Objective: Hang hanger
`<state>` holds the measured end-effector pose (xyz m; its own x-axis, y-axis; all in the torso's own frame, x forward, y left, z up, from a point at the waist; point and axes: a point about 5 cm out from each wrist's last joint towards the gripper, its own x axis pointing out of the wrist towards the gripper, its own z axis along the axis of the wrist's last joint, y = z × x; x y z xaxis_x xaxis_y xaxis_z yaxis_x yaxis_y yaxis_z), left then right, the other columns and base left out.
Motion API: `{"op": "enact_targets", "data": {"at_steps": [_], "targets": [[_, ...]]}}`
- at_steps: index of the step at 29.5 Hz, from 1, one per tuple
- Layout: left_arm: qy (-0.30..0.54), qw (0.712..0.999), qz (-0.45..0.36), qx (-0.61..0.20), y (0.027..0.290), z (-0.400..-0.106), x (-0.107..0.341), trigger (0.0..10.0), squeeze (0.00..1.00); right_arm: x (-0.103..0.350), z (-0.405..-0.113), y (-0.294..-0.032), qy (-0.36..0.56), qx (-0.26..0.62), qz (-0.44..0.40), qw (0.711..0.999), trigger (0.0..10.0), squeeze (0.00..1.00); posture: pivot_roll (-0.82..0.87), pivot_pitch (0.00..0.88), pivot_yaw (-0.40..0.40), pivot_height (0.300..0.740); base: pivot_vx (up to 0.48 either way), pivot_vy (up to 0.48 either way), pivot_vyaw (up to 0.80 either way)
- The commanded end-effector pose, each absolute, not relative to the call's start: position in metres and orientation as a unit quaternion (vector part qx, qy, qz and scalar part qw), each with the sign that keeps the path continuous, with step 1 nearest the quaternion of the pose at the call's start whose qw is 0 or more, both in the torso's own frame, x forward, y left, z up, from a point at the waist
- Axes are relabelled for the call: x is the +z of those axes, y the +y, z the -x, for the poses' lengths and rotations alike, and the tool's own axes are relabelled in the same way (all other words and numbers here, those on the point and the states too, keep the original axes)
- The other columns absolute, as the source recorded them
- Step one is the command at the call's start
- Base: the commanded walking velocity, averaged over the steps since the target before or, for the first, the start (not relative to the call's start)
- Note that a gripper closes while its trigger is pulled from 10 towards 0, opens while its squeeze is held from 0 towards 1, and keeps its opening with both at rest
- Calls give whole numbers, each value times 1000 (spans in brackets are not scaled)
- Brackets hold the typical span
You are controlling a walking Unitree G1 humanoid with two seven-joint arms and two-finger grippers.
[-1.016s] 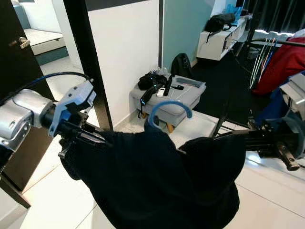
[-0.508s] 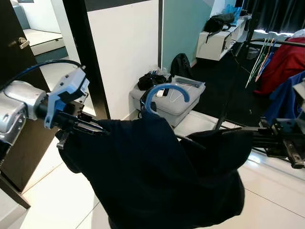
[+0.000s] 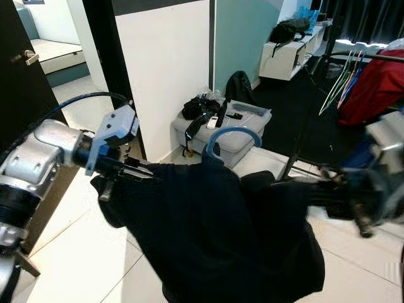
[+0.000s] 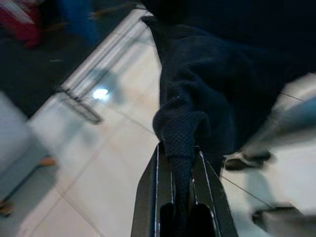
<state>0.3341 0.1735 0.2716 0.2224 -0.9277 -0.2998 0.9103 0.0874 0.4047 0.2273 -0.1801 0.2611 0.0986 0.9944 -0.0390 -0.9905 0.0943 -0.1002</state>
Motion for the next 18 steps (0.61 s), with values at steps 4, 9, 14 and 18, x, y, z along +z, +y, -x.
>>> {"op": "enact_targets", "data": {"at_steps": [4,9,14,18], "targets": [[-57,784,-253,-564,179,-345,285,10000,0,238,-220,-159,19,675,81,733,0,0,-68,0,35,740,0,0,0],[-81,791,-239,-557,178,-346,291,10000,0,222,-220,-155,46,660,99,743,0,0,-70,0,33,740,0,0,0],[-89,781,-237,-571,177,-342,291,10000,0,221,-222,-160,53,640,110,759,0,0,-71,0,35,740,0,0,0],[-81,755,-247,-602,177,-334,285,10000,0,230,-228,-174,47,614,123,779,0,0,-71,0,35,740,0,0,0]]}}
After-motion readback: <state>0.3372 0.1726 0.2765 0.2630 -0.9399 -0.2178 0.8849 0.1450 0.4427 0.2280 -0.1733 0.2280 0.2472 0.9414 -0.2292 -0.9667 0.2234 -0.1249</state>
